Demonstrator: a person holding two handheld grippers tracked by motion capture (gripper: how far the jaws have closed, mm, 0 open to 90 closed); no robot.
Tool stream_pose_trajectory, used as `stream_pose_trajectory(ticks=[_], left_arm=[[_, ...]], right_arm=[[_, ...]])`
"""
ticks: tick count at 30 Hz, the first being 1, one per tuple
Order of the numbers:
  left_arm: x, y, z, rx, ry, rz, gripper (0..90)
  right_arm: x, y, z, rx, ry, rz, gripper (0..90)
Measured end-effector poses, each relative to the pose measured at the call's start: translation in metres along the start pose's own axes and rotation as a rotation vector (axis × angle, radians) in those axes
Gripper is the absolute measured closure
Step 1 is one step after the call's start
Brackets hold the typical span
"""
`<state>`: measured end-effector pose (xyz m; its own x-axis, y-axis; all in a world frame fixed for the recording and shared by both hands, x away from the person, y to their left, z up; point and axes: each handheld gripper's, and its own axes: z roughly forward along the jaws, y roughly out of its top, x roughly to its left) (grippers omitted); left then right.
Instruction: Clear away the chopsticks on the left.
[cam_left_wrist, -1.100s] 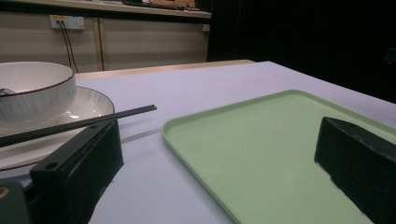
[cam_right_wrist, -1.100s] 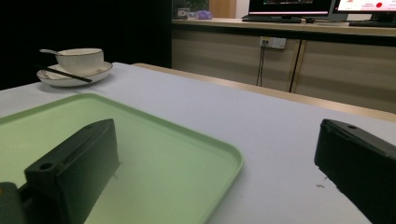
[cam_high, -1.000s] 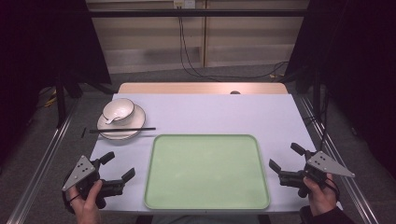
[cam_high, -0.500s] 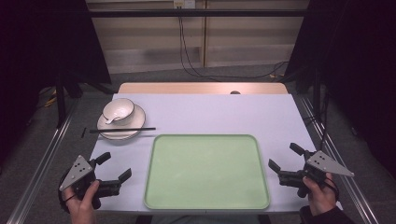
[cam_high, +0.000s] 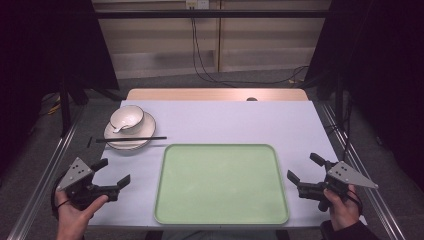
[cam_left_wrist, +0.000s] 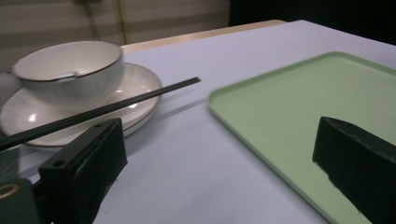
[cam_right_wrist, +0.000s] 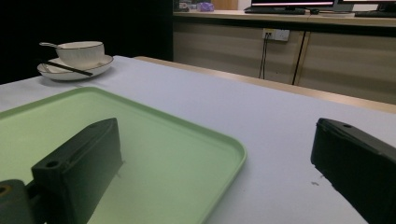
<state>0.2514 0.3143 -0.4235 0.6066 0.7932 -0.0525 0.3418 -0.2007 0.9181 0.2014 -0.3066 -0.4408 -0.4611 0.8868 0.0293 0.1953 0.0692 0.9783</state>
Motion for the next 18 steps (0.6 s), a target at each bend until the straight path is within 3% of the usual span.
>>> stream_pose_trajectory(ticks=[5,9,10,12,14,15,18], left_arm=[[0.01,0.005,0.002,0.019,-0.023,0.052,5.3],[0.023,0.009,0.011,0.036,-0.03,0.054,6.8],[0.03,0.012,0.015,0.064,-0.046,0.088,7.8],[0.032,0.013,0.017,0.074,-0.036,0.092,11.0],[0.039,0.018,0.02,0.107,-0.044,0.099,12.9],[0.048,0.022,0.023,0.139,-0.048,0.123,13.9],[0.056,0.025,0.028,0.166,-0.059,0.126,15.4]], right_arm=[[0.0,0.0,0.0,-0.004,0.004,-0.006,1.5],[0.0,0.0,0.0,-0.004,0.007,-0.002,1.5],[0.0,0.0,0.0,-0.003,0.008,-0.001,1.5],[0.0,0.0,0.0,-0.003,0.01,-0.007,1.5],[0.001,0.0,0.0,0.005,0.011,-0.002,1.6],[0.001,0.0,0.001,0.004,0.015,-0.005,1.6],[0.001,0.0,0.001,0.001,0.021,-0.003,1.6]])
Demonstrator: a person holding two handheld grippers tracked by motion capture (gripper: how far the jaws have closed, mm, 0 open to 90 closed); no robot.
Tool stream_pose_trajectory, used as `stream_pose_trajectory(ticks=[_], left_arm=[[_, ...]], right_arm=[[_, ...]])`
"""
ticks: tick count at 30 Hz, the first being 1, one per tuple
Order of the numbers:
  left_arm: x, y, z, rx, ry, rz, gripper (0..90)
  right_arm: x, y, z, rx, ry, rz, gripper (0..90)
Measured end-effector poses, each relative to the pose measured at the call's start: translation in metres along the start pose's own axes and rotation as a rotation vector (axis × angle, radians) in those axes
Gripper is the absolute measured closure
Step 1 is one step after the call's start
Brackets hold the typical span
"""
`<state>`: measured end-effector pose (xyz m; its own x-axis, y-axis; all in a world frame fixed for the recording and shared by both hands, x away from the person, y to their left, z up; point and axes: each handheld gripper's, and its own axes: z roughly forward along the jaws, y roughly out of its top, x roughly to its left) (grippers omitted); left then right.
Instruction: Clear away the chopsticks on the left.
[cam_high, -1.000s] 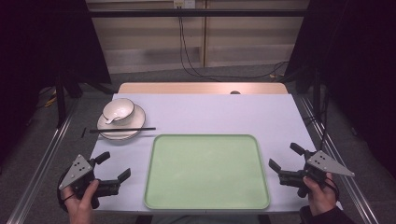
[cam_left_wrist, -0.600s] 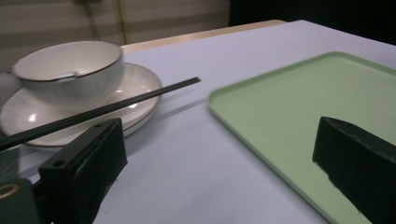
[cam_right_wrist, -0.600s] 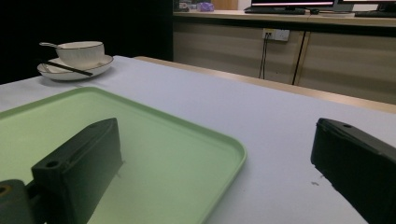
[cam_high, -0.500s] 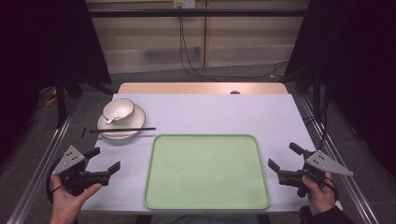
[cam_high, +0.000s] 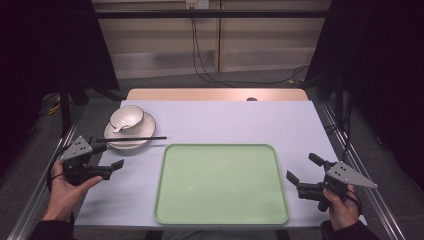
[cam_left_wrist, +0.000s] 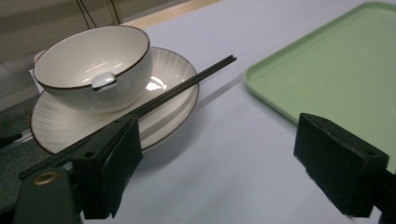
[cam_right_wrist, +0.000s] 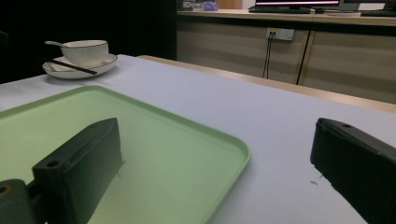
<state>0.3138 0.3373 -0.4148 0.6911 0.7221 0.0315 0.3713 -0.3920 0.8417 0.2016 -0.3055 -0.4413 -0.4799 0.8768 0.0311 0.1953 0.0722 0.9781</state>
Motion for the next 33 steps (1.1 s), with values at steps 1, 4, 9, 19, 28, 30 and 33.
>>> stream_pose_trajectory(ticks=[1,4,9,19,28,30,33], left_arm=[[0.004,0.001,0.002,0.01,-0.001,-0.006,15.4],[0.016,0.001,0.01,0.022,-0.016,-0.015,11.5],[0.028,0.005,0.022,0.066,-0.041,0.019,18.1],[0.05,0.019,0.035,0.09,-0.079,0.121,45.2],[0.069,0.009,0.053,0.146,-0.089,0.131,51.8],[0.072,0.008,0.057,0.164,-0.086,0.14,53.7],[0.077,0.009,0.061,0.15,-0.079,0.146,57.6]], right_arm=[[0.0,0.0,0.0,0.0,0.0,0.0,1.6],[0.0,0.0,0.0,0.0,0.0,0.0,1.9],[0.0,0.0,0.0,0.001,0.001,0.0,2.6],[0.001,0.0,0.0,0.001,0.013,-0.001,2.6],[0.001,0.0,0.0,0.007,0.015,-0.004,2.5],[0.001,0.0,0.0,0.007,0.016,-0.004,2.5],[0.001,0.0,0.0,0.008,0.018,-0.002,2.5]])
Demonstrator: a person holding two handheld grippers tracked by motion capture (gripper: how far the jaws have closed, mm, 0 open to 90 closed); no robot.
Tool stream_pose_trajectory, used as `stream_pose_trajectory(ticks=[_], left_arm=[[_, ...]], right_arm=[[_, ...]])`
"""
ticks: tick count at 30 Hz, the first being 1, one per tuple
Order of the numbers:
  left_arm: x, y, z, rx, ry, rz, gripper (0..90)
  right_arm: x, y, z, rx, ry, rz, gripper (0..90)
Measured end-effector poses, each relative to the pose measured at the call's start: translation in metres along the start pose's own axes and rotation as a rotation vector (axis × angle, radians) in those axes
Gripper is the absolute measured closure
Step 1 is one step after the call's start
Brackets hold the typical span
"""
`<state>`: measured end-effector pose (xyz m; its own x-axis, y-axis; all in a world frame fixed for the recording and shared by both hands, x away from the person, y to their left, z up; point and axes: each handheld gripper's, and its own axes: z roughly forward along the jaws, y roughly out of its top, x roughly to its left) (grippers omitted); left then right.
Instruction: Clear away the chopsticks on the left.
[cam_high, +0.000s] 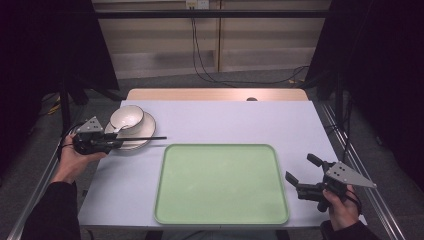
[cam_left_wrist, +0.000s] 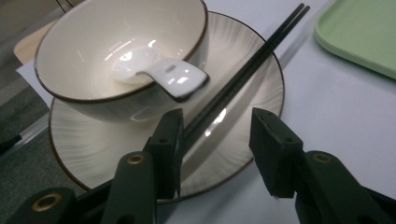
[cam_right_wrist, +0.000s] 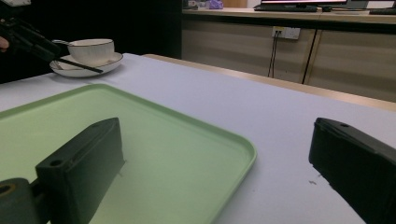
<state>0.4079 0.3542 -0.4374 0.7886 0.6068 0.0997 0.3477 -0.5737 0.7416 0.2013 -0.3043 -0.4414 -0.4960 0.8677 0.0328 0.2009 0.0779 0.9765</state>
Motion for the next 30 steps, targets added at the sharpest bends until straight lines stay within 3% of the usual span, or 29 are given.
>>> stream_pose_trajectory(ticks=[3,6,9,13,17,28,30], left_arm=[[0.002,0.002,0.004,-0.004,0.0,0.01,58.6],[0.002,0.004,0.01,0.032,-0.002,0.042,60.9],[0.003,0.005,0.011,0.019,-0.007,0.041,63.2],[0.002,0.004,0.016,0.047,-0.02,0.058,64.7],[0.002,0.005,0.018,0.036,-0.012,0.05,64.9],[0.0,0.008,0.023,0.057,-0.055,0.11,69.9],[0.0,0.008,0.025,0.049,-0.046,0.117,70.0]], right_arm=[[0.0,0.0,0.0,0.0,0.0,0.0,2.6],[0.0,0.0,0.0,0.001,0.007,-0.007,2.5],[0.0,0.0,0.0,0.001,0.009,-0.007,2.5],[0.0,0.0,0.0,0.001,0.011,-0.008,2.5],[0.0,0.0,0.0,0.001,0.009,-0.011,2.5],[0.0,0.0,0.001,0.005,0.018,-0.007,2.5],[0.001,0.0,0.001,0.005,0.017,-0.005,2.5]])
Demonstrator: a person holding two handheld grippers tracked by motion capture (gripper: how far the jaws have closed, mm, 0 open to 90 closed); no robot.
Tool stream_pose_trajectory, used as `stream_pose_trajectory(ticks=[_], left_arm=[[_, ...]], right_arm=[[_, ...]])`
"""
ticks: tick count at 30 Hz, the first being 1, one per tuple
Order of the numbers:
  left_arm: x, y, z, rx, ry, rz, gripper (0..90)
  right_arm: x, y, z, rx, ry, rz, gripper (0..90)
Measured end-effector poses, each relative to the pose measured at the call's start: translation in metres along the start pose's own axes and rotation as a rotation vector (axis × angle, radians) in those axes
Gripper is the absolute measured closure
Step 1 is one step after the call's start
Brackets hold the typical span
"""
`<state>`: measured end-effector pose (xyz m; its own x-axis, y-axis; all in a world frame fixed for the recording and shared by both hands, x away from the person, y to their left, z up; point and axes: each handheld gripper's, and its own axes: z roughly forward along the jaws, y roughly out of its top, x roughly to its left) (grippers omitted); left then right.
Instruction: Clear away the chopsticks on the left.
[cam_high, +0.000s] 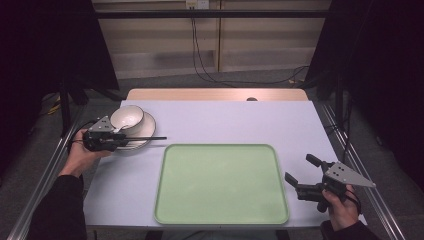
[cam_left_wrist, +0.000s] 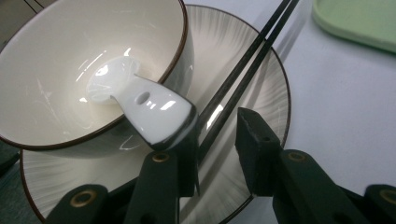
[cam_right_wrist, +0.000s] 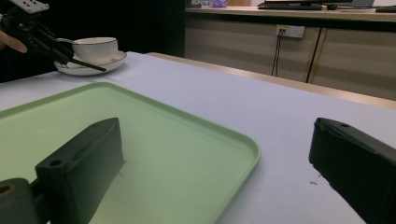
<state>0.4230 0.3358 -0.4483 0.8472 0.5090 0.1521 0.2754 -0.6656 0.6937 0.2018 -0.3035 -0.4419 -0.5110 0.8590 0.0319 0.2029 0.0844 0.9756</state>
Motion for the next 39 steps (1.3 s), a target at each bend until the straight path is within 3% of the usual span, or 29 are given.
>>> stream_pose_trajectory(ticks=[6,11,14,27,33,39], left_arm=[[0.0,0.003,0.0,0.01,-0.026,0.013,76.9],[0.001,0.003,0.0,0.033,-0.043,0.037,77.4],[0.001,0.005,0.001,0.056,-0.075,0.049,77.2],[0.0,0.008,0.004,0.068,-0.142,0.057,85.6],[0.0,0.007,0.002,0.056,-0.146,0.005,85.9],[0.0,0.007,-0.007,0.025,-0.121,-0.039,86.0]], right_arm=[[0.0,0.0,0.0,0.001,0.001,0.004,2.5],[-0.001,0.0,0.0,0.015,-0.002,0.0,2.0],[-0.001,-0.001,0.001,0.021,-0.004,0.006,2.0],[0.0,-0.001,0.001,0.028,0.003,0.006,2.0],[0.0,-0.001,0.001,0.026,0.002,0.006,2.0],[0.0,-0.001,0.002,0.021,0.001,0.006,2.0]])
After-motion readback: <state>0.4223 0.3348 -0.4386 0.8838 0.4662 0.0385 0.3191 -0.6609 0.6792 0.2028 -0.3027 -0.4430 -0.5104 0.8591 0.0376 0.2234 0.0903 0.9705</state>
